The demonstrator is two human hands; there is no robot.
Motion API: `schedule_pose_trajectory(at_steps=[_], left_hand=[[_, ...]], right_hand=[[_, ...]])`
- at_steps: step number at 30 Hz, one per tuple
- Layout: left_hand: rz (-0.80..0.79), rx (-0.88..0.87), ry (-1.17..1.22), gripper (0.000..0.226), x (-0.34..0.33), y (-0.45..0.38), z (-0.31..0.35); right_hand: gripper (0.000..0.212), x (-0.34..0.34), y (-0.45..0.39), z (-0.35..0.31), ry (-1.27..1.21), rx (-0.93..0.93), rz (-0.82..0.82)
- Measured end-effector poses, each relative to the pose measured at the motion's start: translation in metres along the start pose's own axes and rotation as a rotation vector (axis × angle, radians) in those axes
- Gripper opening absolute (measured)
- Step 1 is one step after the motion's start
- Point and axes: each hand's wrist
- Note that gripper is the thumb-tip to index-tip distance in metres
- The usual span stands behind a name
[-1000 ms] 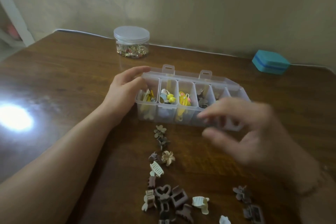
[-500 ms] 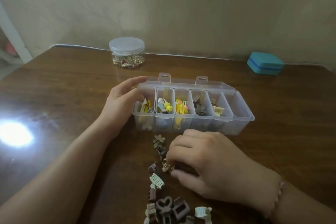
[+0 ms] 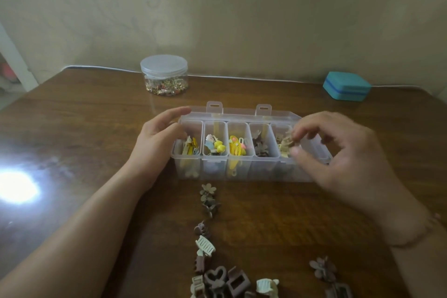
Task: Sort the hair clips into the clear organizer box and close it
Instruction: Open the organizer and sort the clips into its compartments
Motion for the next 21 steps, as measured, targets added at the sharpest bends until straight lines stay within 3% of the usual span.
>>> schedule_pose_trajectory(at_steps=[3,6,10,13,15,17,21], left_hand=[[0.004,0.006,0.006,0.057,0.000,0.000,0.000],[0.007,0.006,0.000,0.050,0.000,0.000,0.001],[0.011,0.002,-0.007,0.048,-0.002,0.001,0.002],[0.011,0.002,-0.008,0.054,-0.002,0.002,0.003],[0.015,-0.003,-0.013,0.056,-0.002,0.002,0.002],[0.015,-0.009,-0.019,0.061,-0.002,0.002,0.002],[0.029,-0.013,-0.025,0.060,-0.002,0.002,0.002]], right_hand=[[0.008,-0.001,-0.002,0.014,0.146,-0.153,-0.064],[0.031,-0.004,-0.002,0.016,0.227,-0.137,-0.101],[0.025,-0.006,-0.001,0.000,0.088,0.062,0.031],[0.027,-0.022,0.006,-0.016,-0.004,0.202,-0.209],[0.034,-0.036,0.010,-0.020,0.166,0.335,-0.303],[0.039,-0.047,0.007,-0.023,0.377,0.469,-0.292],[0.041,-0.057,0.002,-0.032,0.430,0.655,-0.374]])
Point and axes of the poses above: each hand's wrist, its own y-axis away from the middle knuckle, its own x-axis out of the back of the hand, z = x × y, and after that the axes turned 4 degrees about -y, right-handed
